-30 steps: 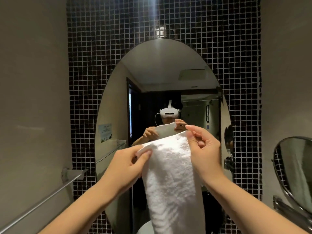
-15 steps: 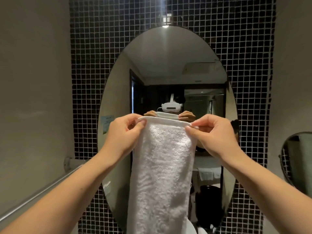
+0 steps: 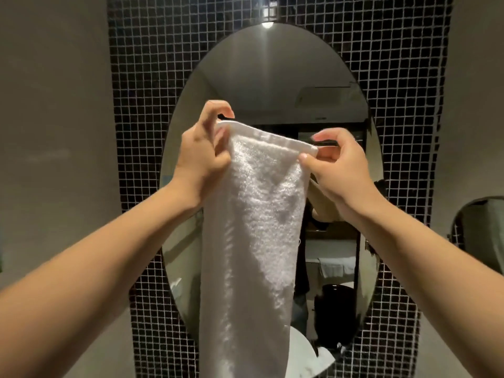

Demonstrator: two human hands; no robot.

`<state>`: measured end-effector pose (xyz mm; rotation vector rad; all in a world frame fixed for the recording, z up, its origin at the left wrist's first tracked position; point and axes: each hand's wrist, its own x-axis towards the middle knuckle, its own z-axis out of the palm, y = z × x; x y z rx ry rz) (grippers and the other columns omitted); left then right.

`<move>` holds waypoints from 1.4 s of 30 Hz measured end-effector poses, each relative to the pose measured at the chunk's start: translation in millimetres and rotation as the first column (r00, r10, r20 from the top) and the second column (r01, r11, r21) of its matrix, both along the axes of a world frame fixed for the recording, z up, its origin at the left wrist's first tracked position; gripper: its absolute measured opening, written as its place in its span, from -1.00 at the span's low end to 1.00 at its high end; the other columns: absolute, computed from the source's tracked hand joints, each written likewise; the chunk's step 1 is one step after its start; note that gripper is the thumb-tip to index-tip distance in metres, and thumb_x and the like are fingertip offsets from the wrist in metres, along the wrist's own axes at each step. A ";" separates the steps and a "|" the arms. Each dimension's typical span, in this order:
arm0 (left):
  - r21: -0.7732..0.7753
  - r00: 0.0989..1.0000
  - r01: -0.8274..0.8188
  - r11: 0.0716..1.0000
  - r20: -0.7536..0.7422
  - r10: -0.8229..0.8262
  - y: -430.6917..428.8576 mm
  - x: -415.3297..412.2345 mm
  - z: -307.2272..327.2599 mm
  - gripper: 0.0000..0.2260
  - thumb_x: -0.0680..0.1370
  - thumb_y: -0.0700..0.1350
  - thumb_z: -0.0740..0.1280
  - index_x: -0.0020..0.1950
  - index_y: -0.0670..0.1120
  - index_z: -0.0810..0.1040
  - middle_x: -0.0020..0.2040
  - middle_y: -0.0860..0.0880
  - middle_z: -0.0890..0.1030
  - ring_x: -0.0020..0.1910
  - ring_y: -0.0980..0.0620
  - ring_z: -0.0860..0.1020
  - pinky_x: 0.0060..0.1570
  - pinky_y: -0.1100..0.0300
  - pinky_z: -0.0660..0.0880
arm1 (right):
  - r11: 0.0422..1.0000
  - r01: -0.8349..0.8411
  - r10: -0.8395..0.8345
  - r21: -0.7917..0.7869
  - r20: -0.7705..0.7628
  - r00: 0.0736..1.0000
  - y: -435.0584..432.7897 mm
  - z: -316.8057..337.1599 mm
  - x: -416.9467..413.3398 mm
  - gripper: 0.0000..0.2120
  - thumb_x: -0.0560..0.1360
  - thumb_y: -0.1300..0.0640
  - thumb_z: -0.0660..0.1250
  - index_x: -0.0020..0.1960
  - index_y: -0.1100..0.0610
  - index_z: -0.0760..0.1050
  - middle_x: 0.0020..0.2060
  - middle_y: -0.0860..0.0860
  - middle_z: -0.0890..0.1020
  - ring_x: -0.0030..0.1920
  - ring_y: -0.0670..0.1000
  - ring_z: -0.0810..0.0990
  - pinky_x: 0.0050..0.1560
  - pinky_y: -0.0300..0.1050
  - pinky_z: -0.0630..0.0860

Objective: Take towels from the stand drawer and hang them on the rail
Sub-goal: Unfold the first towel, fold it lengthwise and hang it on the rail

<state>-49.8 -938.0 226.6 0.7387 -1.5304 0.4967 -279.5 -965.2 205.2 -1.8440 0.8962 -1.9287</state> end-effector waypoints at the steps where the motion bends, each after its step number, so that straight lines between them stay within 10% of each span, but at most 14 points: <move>1: -0.004 1.000 -0.001 1.000 0.000 0.001 -0.1 -1.0 2.3 -0.72 0.51 -0.36 0.19 0.09 -0.02 0.43 -0.36 0.07 0.38 -0.43 0.11 0.28 -0.31 0.43 0.27 | 1.000 0.000 -0.001 0.008 0.024 1.000 1.2 -2.3 5.2 -0.67 0.47 0.16 0.48 0.14 -0.07 0.44 -0.08 0.07 0.68 -0.11 -0.02 0.66 -0.06 0.01 0.65; 8: -0.001 0.996 0.081 0.997 -0.033 -0.081 9.8 -10.2 13.9 -0.65 0.34 -0.35 0.13 0.01 0.02 0.37 -0.22 -0.15 0.41 -0.32 -0.02 0.28 -0.25 0.32 0.31 | 0.933 -0.295 0.251 0.205 0.215 0.944 18.7 -42.3 53.8 -0.66 0.62 0.12 0.26 0.20 -0.16 0.15 0.06 0.08 0.61 0.02 0.15 0.69 0.04 0.20 0.66; 13: -0.024 0.997 -0.072 0.997 -0.002 0.072 24.3 8.7 16.0 -0.53 0.29 -0.07 0.10 0.09 -0.24 0.54 -0.17 -0.03 0.48 -0.23 0.15 0.36 -0.18 0.41 0.33 | 0.963 -0.258 0.258 0.076 0.006 0.966 35.0 -58.4 76.3 -0.62 0.51 0.41 0.19 0.14 -0.02 0.26 -0.10 0.09 0.55 -0.18 0.11 0.60 -0.32 -0.07 0.54; 17: -0.083 0.959 -0.263 0.961 0.081 0.270 49.0 37.3 5.9 -0.75 0.30 -0.27 0.19 -0.07 -0.17 0.52 -0.19 -0.11 0.54 -0.21 -0.01 0.45 -0.11 0.19 0.46 | 0.903 -0.411 0.389 0.124 0.173 0.905 38.6 -47.1 109.5 -0.55 0.45 0.49 0.01 0.07 -0.02 0.32 -0.11 0.21 0.51 -0.37 0.06 0.55 -0.53 -0.14 0.43; 22: -0.027 0.845 -0.522 0.853 0.119 0.521 87.0 90.2 -7.5 -0.81 0.38 -0.17 0.17 -0.31 -0.11 0.56 -0.14 -0.04 0.50 -0.17 -0.12 0.52 -0.28 0.07 0.46 | 0.855 -0.503 0.467 0.127 0.236 0.852 39.5 -49.9 171.0 -0.54 0.38 0.42 0.09 -0.10 -0.17 0.36 -0.02 0.00 0.51 0.06 0.27 0.60 -0.13 0.42 0.62; 32: -0.039 0.270 -0.956 0.290 0.265 0.926 186.8 174.4 -23.9 -0.76 0.50 -0.23 0.25 0.02 0.02 0.64 0.07 -0.04 0.60 -0.13 -0.23 0.61 -0.28 0.03 0.46 | 0.801 -0.578 0.524 -0.155 -0.286 0.802 64.8 -67.7 301.7 -0.76 0.39 0.33 0.35 -0.11 -0.01 0.52 -0.13 -0.06 0.57 -0.11 -0.05 0.52 -0.08 -0.21 0.43; 36: 0.112 -0.025 -0.990 -0.090 0.483 0.875 205.0 202.4 -72.0 -0.70 0.49 -0.14 0.22 0.16 -0.05 0.62 0.10 -0.09 0.60 0.03 -0.20 0.56 -0.02 -0.01 0.42 | 0.728 -0.674 0.494 -0.124 -0.587 0.642 74.6 -108.1 357.9 -0.86 0.43 0.20 0.45 -0.02 0.07 0.61 -0.13 -0.02 0.58 -0.07 -0.02 0.53 -0.07 -0.25 0.33; 42: 0.374 0.005 -0.840 -0.393 0.730 0.684 212.8 185.8 -128.9 -0.55 0.59 0.08 0.18 0.36 -0.14 0.52 0.30 -0.12 0.51 0.26 -0.16 0.41 0.23 -0.03 0.29 | 0.775 -0.628 0.493 0.068 -0.688 0.533 84.6 -170.1 390.9 -0.83 0.45 0.09 0.33 -0.02 0.03 0.67 -0.13 0.00 0.58 -0.14 0.05 0.55 0.18 0.07 0.48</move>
